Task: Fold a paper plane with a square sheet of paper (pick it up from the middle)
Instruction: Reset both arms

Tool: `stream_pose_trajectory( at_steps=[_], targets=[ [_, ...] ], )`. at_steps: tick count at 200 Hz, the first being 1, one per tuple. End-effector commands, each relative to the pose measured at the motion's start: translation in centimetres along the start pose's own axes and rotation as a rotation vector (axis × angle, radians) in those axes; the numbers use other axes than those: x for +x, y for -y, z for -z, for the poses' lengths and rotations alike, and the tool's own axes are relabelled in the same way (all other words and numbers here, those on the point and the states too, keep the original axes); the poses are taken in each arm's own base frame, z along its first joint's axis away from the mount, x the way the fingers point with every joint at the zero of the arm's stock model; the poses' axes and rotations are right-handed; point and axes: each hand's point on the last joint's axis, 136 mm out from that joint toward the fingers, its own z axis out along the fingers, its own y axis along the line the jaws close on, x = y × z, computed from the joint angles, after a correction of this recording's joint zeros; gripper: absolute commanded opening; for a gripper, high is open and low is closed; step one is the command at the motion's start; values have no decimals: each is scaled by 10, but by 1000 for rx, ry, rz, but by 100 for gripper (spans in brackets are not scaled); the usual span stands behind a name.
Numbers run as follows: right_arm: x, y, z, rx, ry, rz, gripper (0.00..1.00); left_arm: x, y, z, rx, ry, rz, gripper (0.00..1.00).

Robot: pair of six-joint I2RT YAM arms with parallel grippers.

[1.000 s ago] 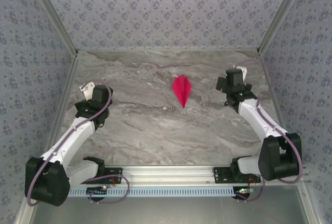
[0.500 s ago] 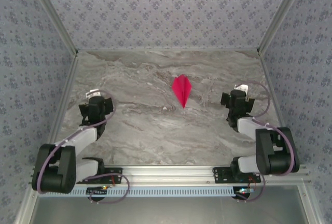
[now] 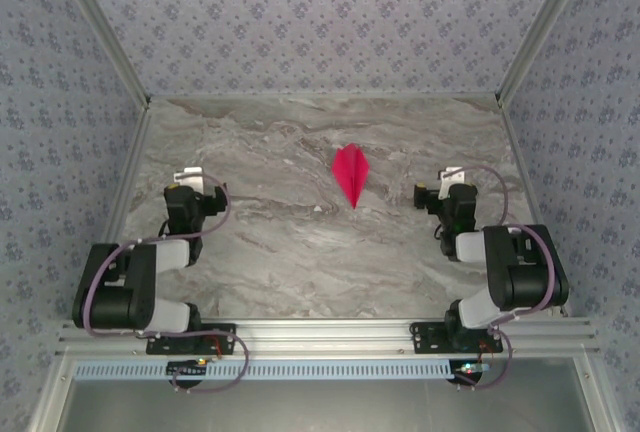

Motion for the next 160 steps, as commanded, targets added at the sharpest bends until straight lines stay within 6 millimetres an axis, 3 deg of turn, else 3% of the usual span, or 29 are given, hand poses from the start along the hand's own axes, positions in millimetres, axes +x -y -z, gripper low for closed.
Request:
stream_pose_trajectory(
  at_steps=[1, 42, 160],
  targets=[
    [-13, -4, -1, -38, 54, 20, 100, -12, 6, -11, 41, 53, -2, 99],
    [-11, 10, -10, -21, -2, -56, 100, -7, -7, -24, -4, -7, 42, 99],
    [-10, 10, -10, -19, -3, -53, 100, -7, -6, -25, 5, -10, 43, 99]
  ],
)
